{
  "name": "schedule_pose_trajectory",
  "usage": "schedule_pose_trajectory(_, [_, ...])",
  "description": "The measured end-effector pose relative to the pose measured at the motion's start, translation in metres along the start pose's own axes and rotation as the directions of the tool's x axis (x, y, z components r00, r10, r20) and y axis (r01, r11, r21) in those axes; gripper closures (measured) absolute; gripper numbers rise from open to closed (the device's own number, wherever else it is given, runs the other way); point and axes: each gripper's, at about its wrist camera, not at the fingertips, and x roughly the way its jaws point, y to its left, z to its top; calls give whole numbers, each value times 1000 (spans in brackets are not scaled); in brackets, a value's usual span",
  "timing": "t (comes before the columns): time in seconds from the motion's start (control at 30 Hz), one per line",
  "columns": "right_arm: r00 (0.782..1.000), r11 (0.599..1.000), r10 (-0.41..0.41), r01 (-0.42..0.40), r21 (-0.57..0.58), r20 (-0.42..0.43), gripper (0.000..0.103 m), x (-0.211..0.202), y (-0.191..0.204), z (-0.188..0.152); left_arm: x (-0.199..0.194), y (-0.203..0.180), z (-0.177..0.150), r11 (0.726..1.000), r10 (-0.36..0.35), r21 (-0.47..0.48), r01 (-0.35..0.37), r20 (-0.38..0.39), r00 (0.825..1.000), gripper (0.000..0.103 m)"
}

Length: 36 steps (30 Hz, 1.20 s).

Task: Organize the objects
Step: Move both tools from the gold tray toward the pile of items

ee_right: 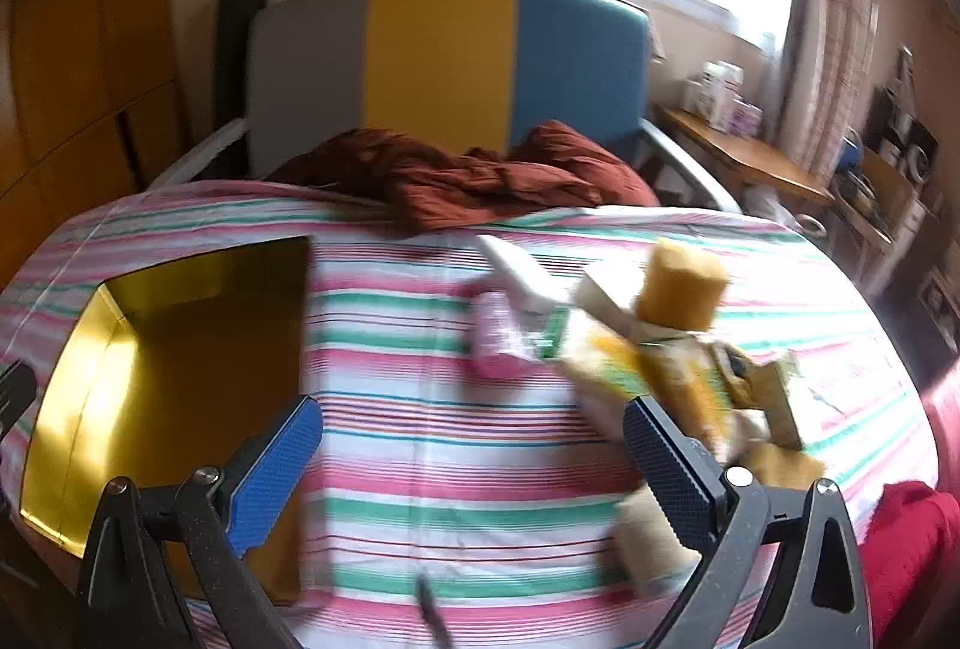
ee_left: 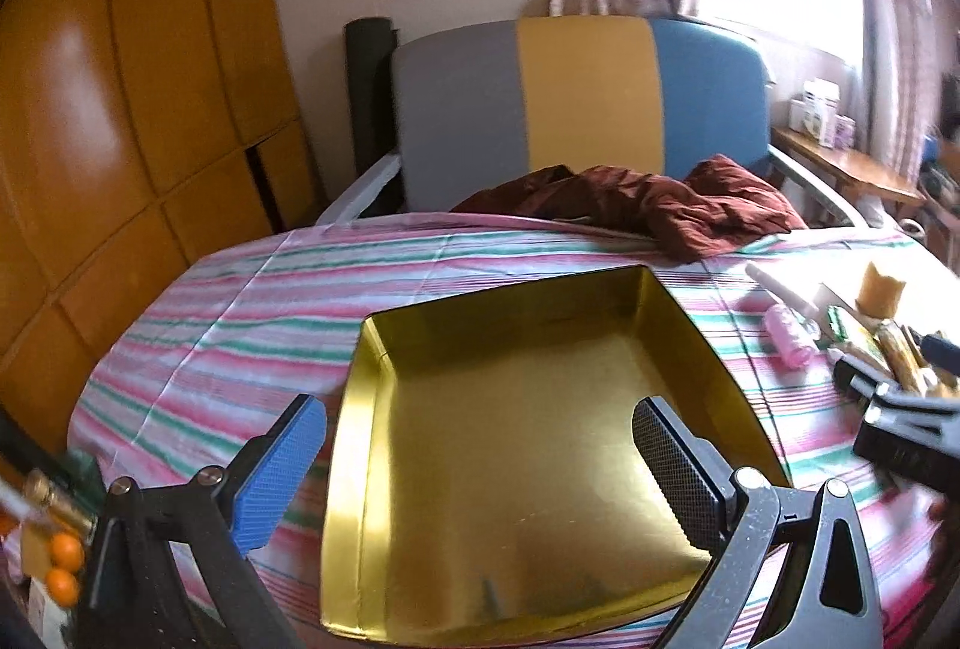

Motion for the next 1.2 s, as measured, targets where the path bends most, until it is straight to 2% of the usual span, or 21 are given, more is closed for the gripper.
schedule_pose_trajectory(0.17, [999,998,-27,28,57,-23,1,0,-37,6,1,-17,6,998,-41,37,41,0,999,0])
schedule_pose_trajectory(0.43, [995,996,-41,48,80,-91,1,2,-80,0,5,-41,11,992,-82,95,83,-7,997,0])
schedule_pose_trajectory(0.6, [990,992,-41,57,116,-133,1,4,-104,-6,9,-57,14,985,-110,129,111,-15,994,0])
schedule_pose_trajectory(0.73, [985,993,-8,28,114,-172,1,5,-118,-11,16,-74,13,973,-160,164,164,-38,986,0])
schedule_pose_trajectory(0.83, [973,997,38,-21,79,-227,1,6,-125,-16,25,-90,13,943,-266,180,279,-93,960,0])
schedule_pose_trajectory(0.93, [952,996,92,-86,32,-291,6,9,-127,-25,33,-105,16,902,-380,159,401,-148,913,0])
schedule_pose_trajectory(1.03, [923,992,113,-122,-3,-368,13,15,-127,-35,36,-128,18,882,-397,205,424,-158,904,0])
schedule_pose_trajectory(1.1, [908,990,121,-137,-11,-402,17,19,-126,-40,38,-139,18,863,-420,228,450,-168,892,0])
schedule_pose_trajectory(1.2, [898,989,132,-150,-11,-421,25,25,-123,-42,54,-152,22,845,-454,192,499,-235,859,0])
